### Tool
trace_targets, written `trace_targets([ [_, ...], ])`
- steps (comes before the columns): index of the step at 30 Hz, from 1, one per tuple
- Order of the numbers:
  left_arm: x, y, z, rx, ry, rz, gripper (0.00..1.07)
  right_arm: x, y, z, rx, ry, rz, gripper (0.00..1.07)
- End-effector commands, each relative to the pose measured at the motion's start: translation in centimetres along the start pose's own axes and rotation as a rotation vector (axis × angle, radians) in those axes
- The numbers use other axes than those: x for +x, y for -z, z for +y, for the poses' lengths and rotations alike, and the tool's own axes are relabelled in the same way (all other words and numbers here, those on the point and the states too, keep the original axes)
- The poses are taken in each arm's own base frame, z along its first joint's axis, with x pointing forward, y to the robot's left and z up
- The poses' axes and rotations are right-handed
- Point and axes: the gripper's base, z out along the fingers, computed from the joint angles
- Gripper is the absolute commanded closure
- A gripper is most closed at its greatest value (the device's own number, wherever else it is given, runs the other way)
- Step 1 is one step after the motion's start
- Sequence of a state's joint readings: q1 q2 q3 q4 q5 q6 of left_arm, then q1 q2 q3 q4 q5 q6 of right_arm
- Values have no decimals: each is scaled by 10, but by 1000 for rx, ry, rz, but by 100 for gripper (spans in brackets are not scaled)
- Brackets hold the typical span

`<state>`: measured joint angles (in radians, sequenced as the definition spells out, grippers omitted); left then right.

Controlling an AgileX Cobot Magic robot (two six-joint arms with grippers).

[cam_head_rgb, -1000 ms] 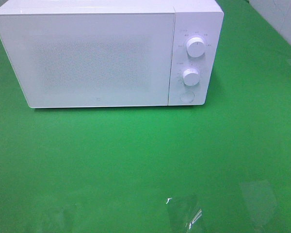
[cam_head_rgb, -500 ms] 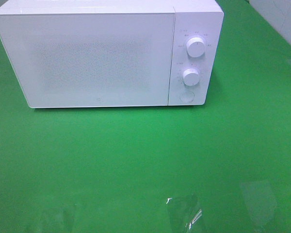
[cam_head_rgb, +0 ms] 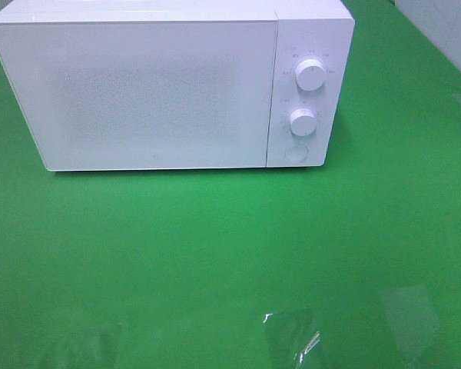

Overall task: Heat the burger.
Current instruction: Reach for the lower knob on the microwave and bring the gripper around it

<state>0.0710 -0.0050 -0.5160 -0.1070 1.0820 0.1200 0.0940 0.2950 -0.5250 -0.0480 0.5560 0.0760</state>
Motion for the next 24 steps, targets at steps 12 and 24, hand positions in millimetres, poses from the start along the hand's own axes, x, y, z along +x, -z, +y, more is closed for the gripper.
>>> trace_targets([
  [12, 1, 3, -1, -4, 9, -37, 9, -15, -47, 2, -4, -2, -16, 34],
  [24, 1, 3, -1, -4, 9, -37, 9, -11, -94, 3, -8, 0, 52, 34],
])
